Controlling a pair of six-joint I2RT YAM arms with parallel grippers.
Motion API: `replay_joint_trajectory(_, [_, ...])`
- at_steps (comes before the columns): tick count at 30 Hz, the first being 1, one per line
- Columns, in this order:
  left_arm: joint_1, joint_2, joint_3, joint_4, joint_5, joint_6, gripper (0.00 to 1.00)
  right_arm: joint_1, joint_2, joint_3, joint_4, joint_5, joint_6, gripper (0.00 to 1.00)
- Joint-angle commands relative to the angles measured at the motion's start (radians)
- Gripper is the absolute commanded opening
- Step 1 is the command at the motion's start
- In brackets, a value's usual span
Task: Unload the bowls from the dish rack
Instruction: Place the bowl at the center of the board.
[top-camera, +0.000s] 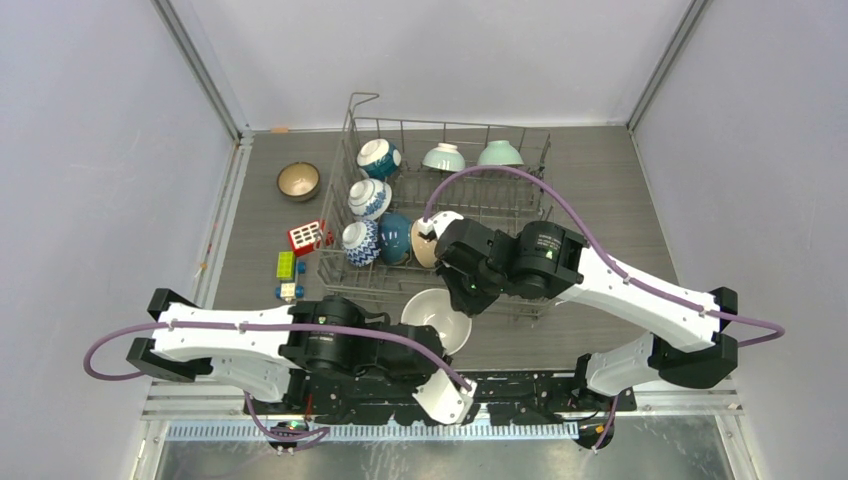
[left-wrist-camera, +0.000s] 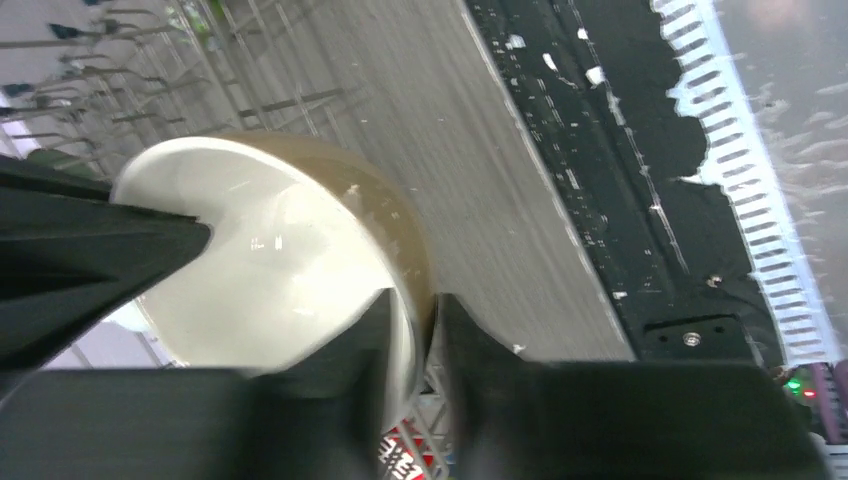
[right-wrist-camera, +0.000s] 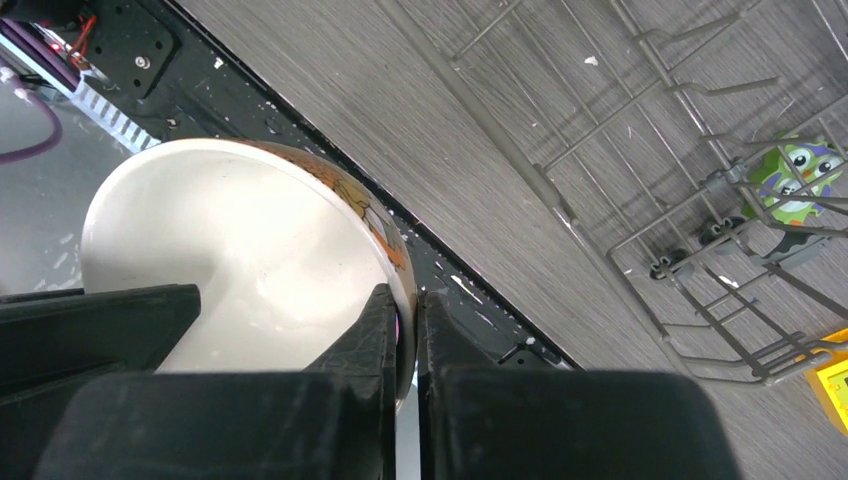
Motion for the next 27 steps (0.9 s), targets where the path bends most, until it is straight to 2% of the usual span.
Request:
replay_joint_trajectory(1, [-0.005, -0.053, 0.024, 0.083, -0.066, -0.035, 0.40, 0.011, -0.023, 0.018, 0.027, 0.036, 0.028, 0.01])
replay_joint_trajectory(3, [-0.005, -0.058, 0.031, 0.100, -0.087, -0.059, 0.65, 0.011, -0.035, 0.022, 0.028, 0.063, 0.037, 0.01])
replay_joint_trajectory(5, [-0.005, -0.070, 0.039, 0.121, -0.115, -0.081, 0.82, 0.012, -0.050, 0.027, 0.026, 0.098, 0.046, 0.01])
replay_joint_trajectory(6, [-0.005, -0.079, 0.045, 0.133, -0.132, -0.091, 0.96, 0.012, -0.058, 0.029, 0.024, 0.116, 0.050, 0.01])
replay_joint_trajectory(7, [-0.005, -0.085, 0.052, 0.146, -0.155, -0.106, 0.99, 0.012, -0.069, 0.030, 0.024, 0.137, 0.053, 0.01])
replay_joint_trajectory(10, [-0.005, -0.104, 0.071, 0.191, -0.232, -0.163, 1.00, 0.012, -0.097, 0.026, 0.024, 0.219, 0.065, 0.01])
replay_joint_trajectory(16, [0.004, -0.102, 0.096, 0.295, -0.497, -0.409, 1.00, 0.010, -0.166, -0.012, 0.048, 0.481, 0.102, 0.01])
replay_joint_trajectory(22, [0.129, -0.086, 0.138, 0.395, -0.414, -0.725, 1.00, -0.021, -0.229, -0.060, 0.076, 0.621, 0.124, 0.01])
replay_joint_trajectory(27, [0.309, -0.119, 0.048, 0.540, -0.373, -1.093, 0.98, -0.090, -0.288, -0.137, 0.139, 0.655, 0.148, 0.01])
